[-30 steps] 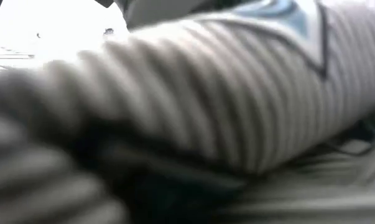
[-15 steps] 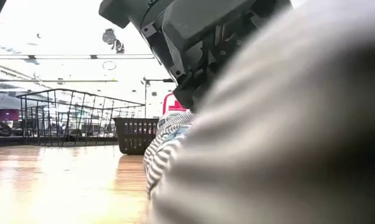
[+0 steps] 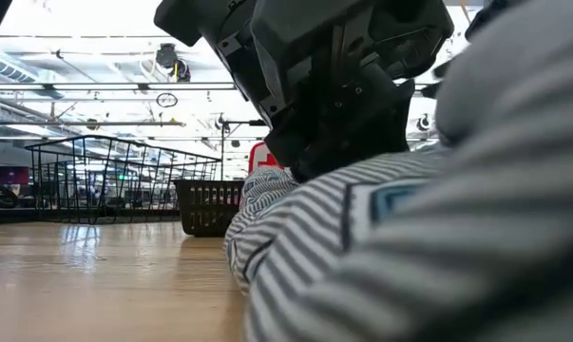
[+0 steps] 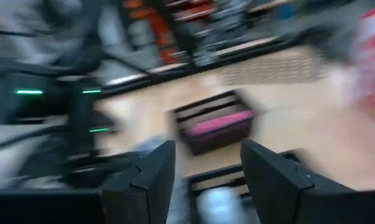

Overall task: Pick & Place Medicine items
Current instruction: Put the blue patient gown into the wire basket

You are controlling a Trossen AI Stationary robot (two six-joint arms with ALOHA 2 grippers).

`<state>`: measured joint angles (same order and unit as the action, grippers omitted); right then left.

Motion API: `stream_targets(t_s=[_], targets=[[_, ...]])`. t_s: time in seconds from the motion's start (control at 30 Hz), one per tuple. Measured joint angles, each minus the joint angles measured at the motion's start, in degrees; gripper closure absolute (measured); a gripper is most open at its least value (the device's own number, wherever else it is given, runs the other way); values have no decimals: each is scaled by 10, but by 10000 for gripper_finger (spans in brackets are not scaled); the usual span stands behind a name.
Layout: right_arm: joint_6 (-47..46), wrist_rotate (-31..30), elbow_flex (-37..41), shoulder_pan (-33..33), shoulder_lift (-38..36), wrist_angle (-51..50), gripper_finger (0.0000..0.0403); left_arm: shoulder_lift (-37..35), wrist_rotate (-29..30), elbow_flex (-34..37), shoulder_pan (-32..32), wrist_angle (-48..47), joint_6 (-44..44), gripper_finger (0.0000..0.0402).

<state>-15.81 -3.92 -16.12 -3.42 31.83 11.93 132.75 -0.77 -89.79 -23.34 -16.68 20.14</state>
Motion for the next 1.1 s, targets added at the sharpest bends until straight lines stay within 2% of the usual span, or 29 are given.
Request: stream_targets(t_s=[0.2,0.27,0.37,0.47,0.53,0.6,0.67,0.73,0.8,0.87,1.03,1.1], targets=[[-107,243,0,-10,0,33,222,3,32,2,-1,29,-41,313],[-150,286,2,-35,0,57,211,3,51,3,-2,30,-60,296],[-203,268,23,-90,10,121,191,3,59,3,-2,31,-78,276],[-224,213,55,-147,40,252,177,3,59,3,2,33,-89,264],[-193,192,71,-179,63,355,172,3,59,3,5,42,-100,259],[-119,200,82,-208,87,433,171,4,60,4,6,50,-115,258],[-59,222,86,-235,107,468,175,4,61,4,7,53,-128,257],[-53,211,84,-259,122,475,182,4,62,4,7,53,-135,257],[-82,152,71,-276,135,464,187,4,63,4,7,53,-134,257],[-106,96,47,-288,141,401,185,4,64,4,7,53,-128,256],[-206,17,-46,-320,161,72,163,4,64,4,7,54,-125,256],[-269,-2,-59,-325,179,-21,155,4,65,4,7,55,-124,256]])
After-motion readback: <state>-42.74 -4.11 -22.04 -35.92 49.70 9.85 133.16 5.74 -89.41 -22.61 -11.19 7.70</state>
